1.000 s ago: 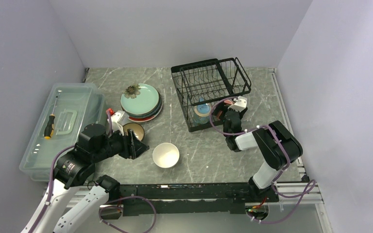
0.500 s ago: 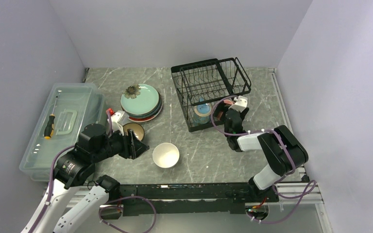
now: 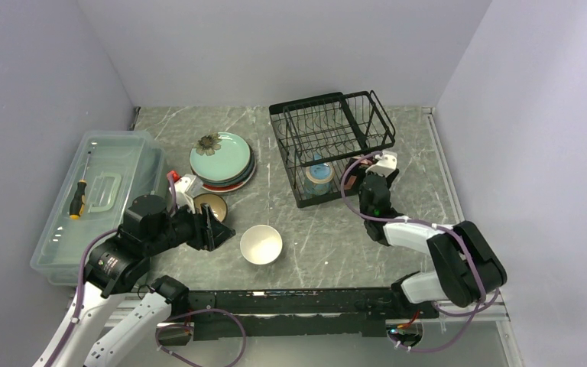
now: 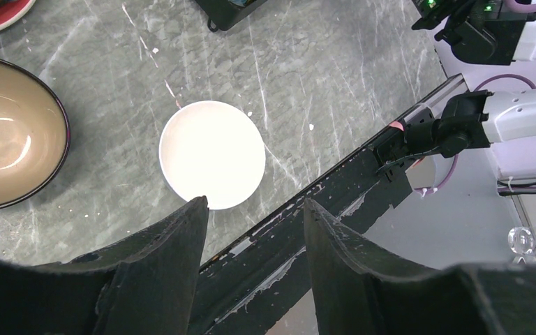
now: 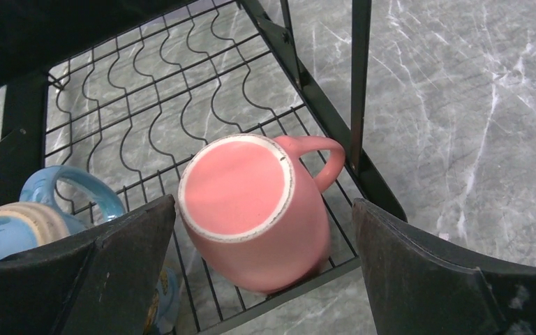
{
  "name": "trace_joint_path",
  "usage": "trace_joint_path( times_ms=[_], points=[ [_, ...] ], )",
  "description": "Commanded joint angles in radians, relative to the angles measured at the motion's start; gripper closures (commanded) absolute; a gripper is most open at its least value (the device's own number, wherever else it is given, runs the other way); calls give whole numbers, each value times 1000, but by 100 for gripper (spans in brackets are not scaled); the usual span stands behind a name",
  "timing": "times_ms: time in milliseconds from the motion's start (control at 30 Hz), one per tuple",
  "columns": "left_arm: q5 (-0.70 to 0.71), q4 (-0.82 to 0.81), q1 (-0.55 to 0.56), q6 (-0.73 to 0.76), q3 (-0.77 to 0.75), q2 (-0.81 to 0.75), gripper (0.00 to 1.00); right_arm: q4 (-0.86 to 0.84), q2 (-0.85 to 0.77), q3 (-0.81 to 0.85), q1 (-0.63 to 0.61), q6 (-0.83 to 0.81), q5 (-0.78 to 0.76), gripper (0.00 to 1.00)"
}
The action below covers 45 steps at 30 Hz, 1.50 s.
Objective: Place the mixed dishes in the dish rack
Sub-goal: Turn the cup upside down in the dish rack, then move the dish rack to the center of the board.
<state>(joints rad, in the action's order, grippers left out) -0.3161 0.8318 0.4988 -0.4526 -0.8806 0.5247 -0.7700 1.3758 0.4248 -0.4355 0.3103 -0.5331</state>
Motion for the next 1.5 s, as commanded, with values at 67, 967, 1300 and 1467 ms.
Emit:
trace_joint_path(
  times_ms=[67, 967, 1300, 1467],
  points=[
    [-4, -32, -3, 14, 2, -17, 41, 74, -101, -4, 0, 5, 56, 0],
    [26, -17, -3, 6, -4, 6, 35, 976, -549, 202, 0, 89, 392, 0],
    [41, -14, -3, 0, -4, 6, 34, 1128, -609, 370, -5, 69, 600, 5],
    [43, -13, -3, 0, -5, 10, 32, 1160, -585, 458, -30, 74, 642, 8]
  ],
)
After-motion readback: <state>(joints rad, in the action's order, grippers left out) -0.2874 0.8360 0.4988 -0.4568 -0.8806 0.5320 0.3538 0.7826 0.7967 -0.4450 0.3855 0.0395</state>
